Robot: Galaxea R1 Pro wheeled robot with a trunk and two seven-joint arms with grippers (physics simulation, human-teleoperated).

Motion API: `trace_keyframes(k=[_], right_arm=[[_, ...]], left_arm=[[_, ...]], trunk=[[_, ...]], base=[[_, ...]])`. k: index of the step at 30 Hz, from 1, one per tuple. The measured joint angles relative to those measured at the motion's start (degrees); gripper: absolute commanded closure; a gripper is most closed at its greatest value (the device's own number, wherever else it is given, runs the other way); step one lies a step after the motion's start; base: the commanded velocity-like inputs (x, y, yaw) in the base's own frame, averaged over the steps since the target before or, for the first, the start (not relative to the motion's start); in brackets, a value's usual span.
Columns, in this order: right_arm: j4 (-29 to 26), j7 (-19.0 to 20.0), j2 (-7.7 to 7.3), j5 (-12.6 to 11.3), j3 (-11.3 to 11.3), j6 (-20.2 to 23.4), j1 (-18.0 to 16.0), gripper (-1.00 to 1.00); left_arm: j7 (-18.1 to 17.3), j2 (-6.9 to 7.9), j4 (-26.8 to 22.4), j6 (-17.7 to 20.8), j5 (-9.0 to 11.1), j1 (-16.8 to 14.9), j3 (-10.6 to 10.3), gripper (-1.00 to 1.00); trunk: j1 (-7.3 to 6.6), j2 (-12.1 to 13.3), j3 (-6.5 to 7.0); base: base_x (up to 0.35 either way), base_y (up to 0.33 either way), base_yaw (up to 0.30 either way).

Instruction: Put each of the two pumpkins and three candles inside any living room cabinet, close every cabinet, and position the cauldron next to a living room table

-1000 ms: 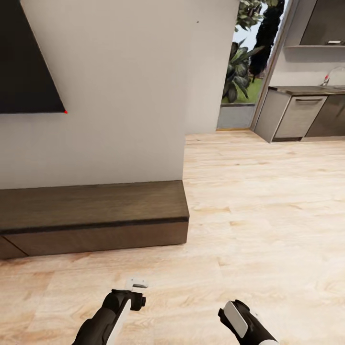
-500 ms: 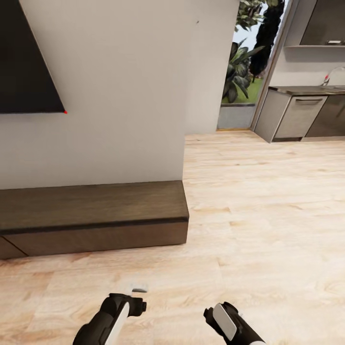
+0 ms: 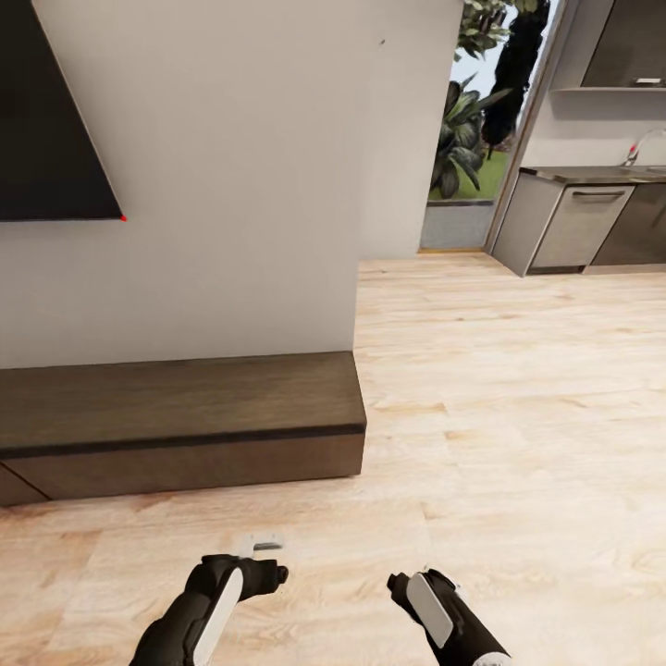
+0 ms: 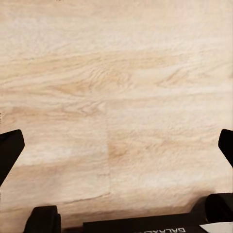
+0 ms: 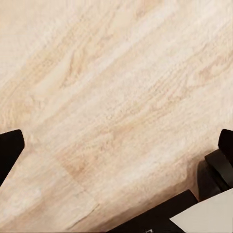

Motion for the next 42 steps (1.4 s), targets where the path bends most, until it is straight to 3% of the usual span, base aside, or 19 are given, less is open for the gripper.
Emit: trace_keyframes(k=[5, 6, 7, 12, 20, 24, 27, 29, 33, 36, 42], right_arm=[[-1.61, 1.61, 0.77, -1.64, 0.0, -1.48, -0.45, -1.0], [-6.09, 18.91, 0.77, -1.95, 0.24, -3.58, -0.44, -1.0], [-9.28, 22.41, 0.77, -1.91, 0.7, -4.22, -0.51, -1.0], [-10.49, 23.13, 0.77, -1.87, 3.7, -5.43, -0.52, -1.0], [-11.46, 27.24, 0.77, -3.07, 3.73, -5.17, -0.74, -1.0], [-10.99, 30.06, 0.77, -8.14, 1.82, -5.27, -0.78, -1.0], [-8.37, 34.16, 0.77, -15.65, 0.67, -5.3, -0.78, -1.0], [-6.56, 36.88, 0.77, -18.34, 0.42, -5.31, -0.78, -1.0], [-4.8, 39.15, -0.23, -20.08, 0.18, -5.33, -0.78, -1.0], [-3.52, 39.49, -0.45, -20.33, -0.52, -5.41, -0.79, -1.0], [-3.02, 41.44, -0.54, -20.47, -1.31, -5.44, -0.79, -1.0]], left_arm=[[-1.6, 1.62, -1.6, 1.61, 0.04, -0.02, 1.61, -1.0], [-14.39, 3.16, -2.26, 7.78, -0.08, -0.03, 6.76, -1.0], [-15.83, 3.41, -2.47, 9.14, 0.07, -0.02, 7.1, -1.0], [-22.3, 3.77, -4.19, 12.64, 0.07, -0.02, 8.36, -1.0], [-27.64, 3.95, -4.51, 14.73, 0.08, -0.02, 9.95, -1.0], [-31.1, 4.16, -4.53, 15.69, 0.06, -0.02, 12.88, -1.0], [-35.0, 4.87, -4.53, 16.66, 0.07, -0.02, 16.33, -1.0], [-37.13, 5.59, -4.53, 16.83, 0.03, -0.02, 17.4, -1.0], [-41.51, 7.88, -4.34, 16.97, 0.2, -0.02, 18.25, -1.0], [-44.87, 8.35, -4.19, 16.88, 0.37, -0.02, 18.64, -1.0], [-46.76, 8.63, -4.14, 16.72, 0.48, -0.02, 19.34, -1.0]], trunk=[[0.0, 0.0, 0.0], [0.0, 0.0, -0.01], [0.0, 0.0, 0.01], [0.0, 0.0, 0.0], [0.0, 0.0, 0.0], [0.0, 0.0, 0.0], [0.0, 0.0, 0.0], [0.0, 0.0, 0.0], [0.0, 0.0, 0.0], [0.0, 0.0, 0.0], [0.0, 0.0, 0.0]], base=[[0.0, 0.0, 0.0], [0.0, 0.0, 0.0], [0.0, 0.0, 0.0], [0.0, 0.0, 0.0], [0.0, 0.0, 0.0], [0.0, 0.0, 0.0], [0.007, 0.0, 0.0], [0.126, 0.0, 0.0], [0.235, 0.0, 0.0], [0.074, 0.0, 0.0], [0.133, 0.0, 0.0]])
